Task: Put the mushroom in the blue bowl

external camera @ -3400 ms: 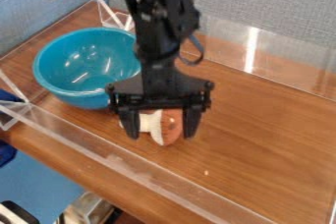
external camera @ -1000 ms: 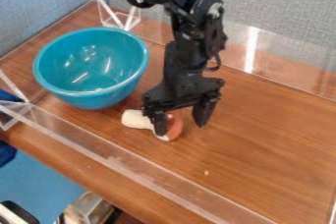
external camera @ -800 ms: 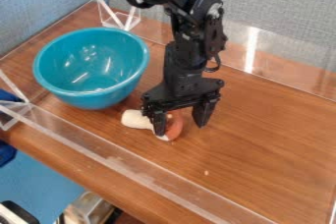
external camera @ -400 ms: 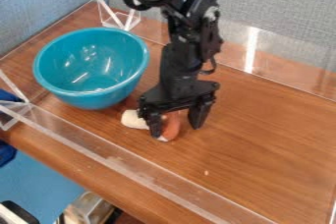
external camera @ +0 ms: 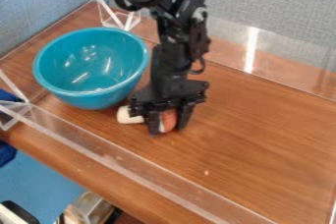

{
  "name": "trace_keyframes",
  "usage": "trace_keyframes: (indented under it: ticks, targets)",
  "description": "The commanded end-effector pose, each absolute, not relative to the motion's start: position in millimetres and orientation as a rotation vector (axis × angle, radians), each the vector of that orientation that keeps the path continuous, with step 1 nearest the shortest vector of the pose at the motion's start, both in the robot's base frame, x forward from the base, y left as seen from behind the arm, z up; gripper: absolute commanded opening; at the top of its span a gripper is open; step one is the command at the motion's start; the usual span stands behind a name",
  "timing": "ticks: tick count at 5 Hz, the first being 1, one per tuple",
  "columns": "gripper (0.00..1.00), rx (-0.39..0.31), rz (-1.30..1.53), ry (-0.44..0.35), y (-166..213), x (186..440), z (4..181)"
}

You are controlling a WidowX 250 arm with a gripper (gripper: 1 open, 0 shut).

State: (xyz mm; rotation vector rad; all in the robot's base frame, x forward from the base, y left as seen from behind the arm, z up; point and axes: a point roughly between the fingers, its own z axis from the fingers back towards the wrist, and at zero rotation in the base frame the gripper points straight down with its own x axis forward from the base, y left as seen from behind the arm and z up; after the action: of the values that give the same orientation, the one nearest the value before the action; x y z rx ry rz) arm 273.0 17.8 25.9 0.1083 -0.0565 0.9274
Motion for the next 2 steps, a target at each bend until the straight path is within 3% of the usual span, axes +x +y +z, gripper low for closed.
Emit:
trace_keyframes:
  ticks: [1,2]
  targets:
    - [0.00,0.091,0.950,-0.097,28.3,279.3,49.1]
    - [0.00,0.083,0.914,-0.096,32.4,280.4,60.6]
